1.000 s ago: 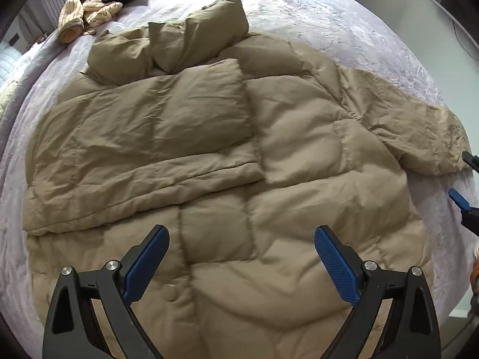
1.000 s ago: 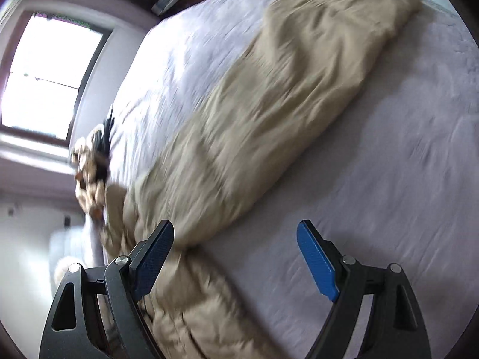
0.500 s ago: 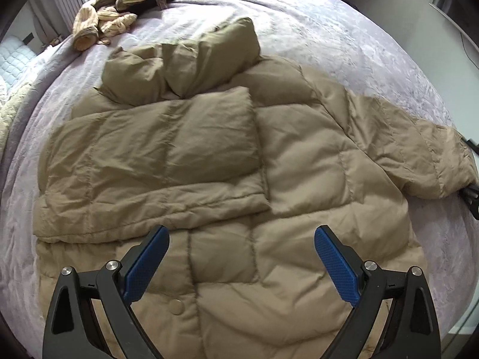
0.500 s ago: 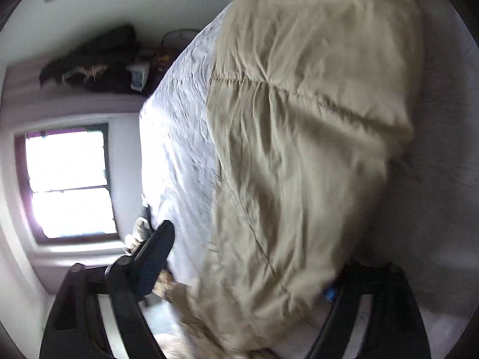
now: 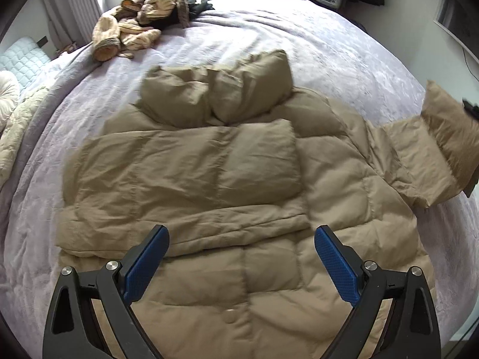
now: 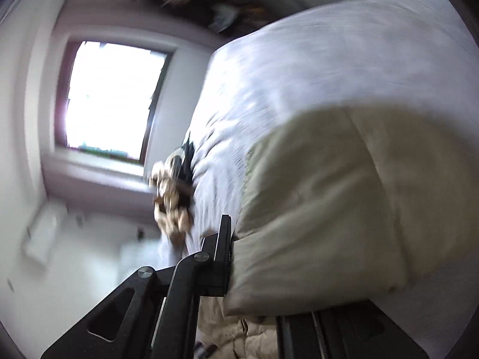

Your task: Fold large clothes

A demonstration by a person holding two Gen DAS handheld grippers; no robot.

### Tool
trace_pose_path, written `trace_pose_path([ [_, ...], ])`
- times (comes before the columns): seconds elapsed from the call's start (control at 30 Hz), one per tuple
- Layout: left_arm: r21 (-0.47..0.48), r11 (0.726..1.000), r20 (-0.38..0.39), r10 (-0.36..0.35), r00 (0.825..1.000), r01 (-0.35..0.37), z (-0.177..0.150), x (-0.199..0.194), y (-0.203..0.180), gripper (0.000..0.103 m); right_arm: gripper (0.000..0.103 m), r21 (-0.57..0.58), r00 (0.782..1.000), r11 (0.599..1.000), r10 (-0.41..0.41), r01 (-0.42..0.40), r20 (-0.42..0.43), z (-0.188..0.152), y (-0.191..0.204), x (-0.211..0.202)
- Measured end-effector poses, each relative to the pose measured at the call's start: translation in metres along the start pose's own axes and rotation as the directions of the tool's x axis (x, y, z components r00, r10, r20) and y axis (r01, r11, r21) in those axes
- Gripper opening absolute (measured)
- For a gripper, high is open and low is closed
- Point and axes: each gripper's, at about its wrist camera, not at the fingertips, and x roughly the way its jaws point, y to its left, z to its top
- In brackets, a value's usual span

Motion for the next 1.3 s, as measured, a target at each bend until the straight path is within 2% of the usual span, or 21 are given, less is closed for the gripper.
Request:
trace_pose_path([
  [0.13,-0.014,0.999,0.016,0.050,0.999,-0.050,-0.002,-0.006,0.032,0.098,0.008,-0.206,0.996,0.978,-0.007,-0.011,-0.084,-0.034,0.069,0.043],
  [0.2,-0.030,0.996,0.010,0.082,0.997,-0.081,-0.004,-0.006,0.051,0.098,0.008,-0.315,0.991,0.949,-0.019,-0.025,-0.135,-0.063,0.103,0.067],
  [0.27,-0.050,0.994,-0.001,0.098,0.995,-0.098,-0.007,-0.005,0.068,0.098,0.008,-0.440,0.981,0.898,-0.066,-0.021,-0.181,-0.096,0.128,0.090],
  [0.33,-0.078,0.991,-0.014,0.112,0.994,-0.113,-0.012,-0.003,0.088,0.098,0.008,-0.567,0.962,0.824,-0.155,-0.001,-0.227,-0.142,0.148,0.122],
  [0.37,-0.088,0.989,-0.021,0.119,0.993,-0.121,-0.014,-0.002,0.095,0.098,0.008,-0.604,0.948,0.797,-0.196,0.006,-0.249,-0.165,0.151,0.135],
  [0.43,-0.102,0.985,-0.042,0.134,0.990,-0.137,-0.018,0.002,0.112,0.098,0.008,-0.639,0.927,0.769,-0.246,0.009,-0.283,-0.203,0.142,0.150],
  [0.47,-0.107,0.984,-0.049,0.138,0.989,-0.142,-0.020,0.004,0.117,0.098,0.008,-0.660,0.908,0.751,-0.292,0.023,-0.300,-0.223,0.136,0.167],
  [0.57,-0.126,0.981,-0.065,0.137,0.988,-0.144,-0.027,0.010,0.132,0.098,0.008,-0.693,0.866,0.715,-0.399,0.088,-0.302,-0.264,0.116,0.187],
  [0.63,-0.140,0.981,-0.073,0.128,0.989,-0.137,-0.030,0.014,0.140,0.098,0.008,-0.687,0.837,0.714,-0.453,0.136,-0.305,-0.273,0.097,0.203],
  [0.7,-0.149,0.980,-0.078,0.119,0.990,-0.130,-0.033,0.018,0.146,0.098,0.008,-0.695,0.818,0.699,-0.492,0.169,-0.297,-0.278,0.086,0.207],
  [0.8,-0.155,0.981,-0.084,0.109,0.990,-0.121,-0.033,0.022,0.146,0.098,0.009,-0.719,0.800,0.669,-0.528,0.187,-0.284,-0.281,0.081,0.213],
  [0.83,-0.158,0.981,-0.085,0.102,0.991,-0.115,-0.031,0.024,0.145,0.098,0.014,-0.721,0.794,0.666,-0.536,0.189,-0.287,-0.280,0.081,0.214],
  [0.87,-0.160,0.981,-0.084,0.097,0.992,-0.109,-0.030,0.025,0.145,0.098,0.019,-0.717,0.787,0.671,-0.541,0.191,-0.296,-0.280,0.081,0.214],
  [0.9,-0.161,0.981,-0.083,0.092,0.992,-0.105,-0.029,0.025,0.144,0.098,0.039,-0.708,0.784,0.679,-0.541,0.193,-0.305,-0.278,0.082,0.213],
  [0.93,-0.160,0.982,-0.081,0.087,0.993,-0.099,-0.028,0.026,0.143,0.098,0.066,-0.686,0.783,0.702,-0.530,0.191,-0.324,-0.275,0.083,0.209],
  [0.97,-0.159,0.983,-0.079,0.083,0.993,-0.095,-0.027,0.027,0.142,0.098,0.073,-0.666,0.789,0.722,-0.514,0.187,-0.336,-0.272,0.087,0.204],
  [1.0,-0.159,0.983,-0.074,0.078,0.994,-0.089,-0.025,0.029,0.142,0.098,0.076,-0.646,0.800,0.739,-0.498,0.189,-0.336,-0.268,0.092,0.197],
  [1.13,-0.174,0.980,-0.050,0.087,0.995,-0.095,-0.020,0.029,0.147,0.098,0.076,-0.522,0.851,0.815,-0.444,0.253,-0.282,-0.241,0.089,0.153],
  [1.23,-0.195,0.975,-0.040,0.097,0.994,-0.103,-0.018,0.029,0.159,0.098,0.076,-0.301,0.898,0.904,-0.376,0.302,-0.228,-0.206,0.064,0.126],
  [1.27,-0.201,0.974,-0.038,0.099,0.994,-0.105,-0.017,0.029,0.164,0.098,0.072,-0.236,0.909,0.923,-0.355,0.304,-0.219,-0.196,0.055,0.124],
  [1.3,-0.206,0.973,-0.035,0.100,0.994,-0.105,-0.016,0.028,0.168,0.098,0.047,-0.196,0.913,0.931,-0.347,0.308,-0.214,-0.190,0.050,0.125],
])
